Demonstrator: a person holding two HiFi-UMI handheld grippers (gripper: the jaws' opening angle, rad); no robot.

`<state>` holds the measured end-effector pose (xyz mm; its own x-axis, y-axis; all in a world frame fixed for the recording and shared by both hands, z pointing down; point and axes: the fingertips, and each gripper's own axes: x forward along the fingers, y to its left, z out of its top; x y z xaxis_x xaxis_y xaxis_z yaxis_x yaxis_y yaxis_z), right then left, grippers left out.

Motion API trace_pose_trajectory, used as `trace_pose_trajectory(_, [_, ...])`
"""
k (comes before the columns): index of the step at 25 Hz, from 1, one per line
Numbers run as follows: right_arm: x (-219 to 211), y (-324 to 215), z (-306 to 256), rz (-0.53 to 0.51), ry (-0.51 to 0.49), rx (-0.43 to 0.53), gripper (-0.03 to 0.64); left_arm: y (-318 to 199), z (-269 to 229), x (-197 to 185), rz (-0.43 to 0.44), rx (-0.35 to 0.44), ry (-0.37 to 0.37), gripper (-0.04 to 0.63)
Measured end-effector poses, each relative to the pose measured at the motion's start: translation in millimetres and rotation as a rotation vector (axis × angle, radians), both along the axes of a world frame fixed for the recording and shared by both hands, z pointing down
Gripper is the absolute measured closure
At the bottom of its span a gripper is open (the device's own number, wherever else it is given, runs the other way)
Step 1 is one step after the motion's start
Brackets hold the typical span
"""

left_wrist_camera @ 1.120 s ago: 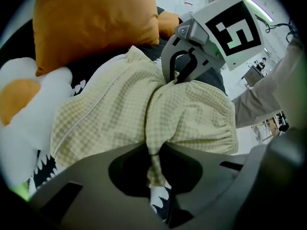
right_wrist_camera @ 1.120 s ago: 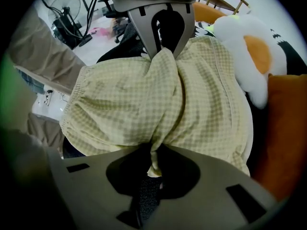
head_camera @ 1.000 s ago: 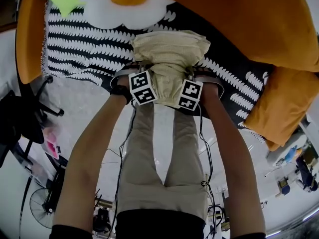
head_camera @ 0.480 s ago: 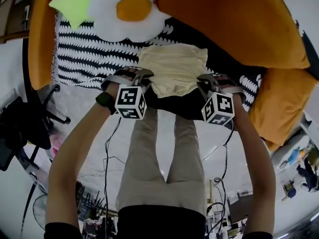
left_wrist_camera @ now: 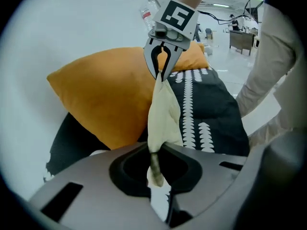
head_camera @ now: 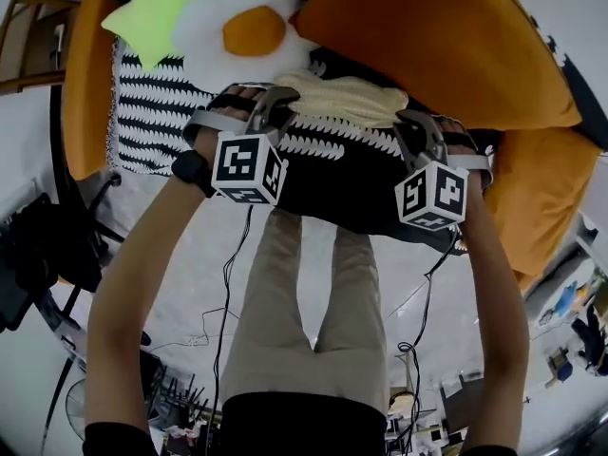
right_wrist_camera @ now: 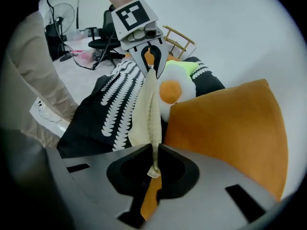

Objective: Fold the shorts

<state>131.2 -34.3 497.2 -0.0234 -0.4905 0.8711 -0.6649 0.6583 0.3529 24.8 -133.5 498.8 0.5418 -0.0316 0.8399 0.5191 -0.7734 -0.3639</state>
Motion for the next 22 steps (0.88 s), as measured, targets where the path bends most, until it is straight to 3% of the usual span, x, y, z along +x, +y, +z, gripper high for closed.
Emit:
trace_pose_trajectory(3, [-12.2, 7.5, 28.1, 0.03, 0.075, 0.079, 0.568, 7.9, 26.6, -13.1, -0.001, 0.051, 0.045, 0.555])
trace_pose_trajectory(6, [-48.1, 25.5, 80.4, -0.014, 0.141, 0.064, 0.568, 26.4, 74.4, -49.3, 0.044, 0.069, 0.011, 0.555])
trace_pose_trajectory(12, [-110.9, 91.1, 134.0, -0.065, 0.084, -0.04, 0.568, 78.6, 123.4, -100.8, 0.082, 0.024, -0.073, 0.555])
trace_pose_trajectory(19, [-145.9, 123.3, 151.8, -0.028, 0.042, -0.127, 0.566, 109.9, 146.3, -136.8, 0.1, 0.02, -0.136, 0.554])
trace_pose_trajectory(22, [-165.0, 132.5, 162.2, 0.005, -0.056, -0.163, 0.566, 121.5, 157.8, -154.0, 0.093, -0.059, -0.145, 0.554])
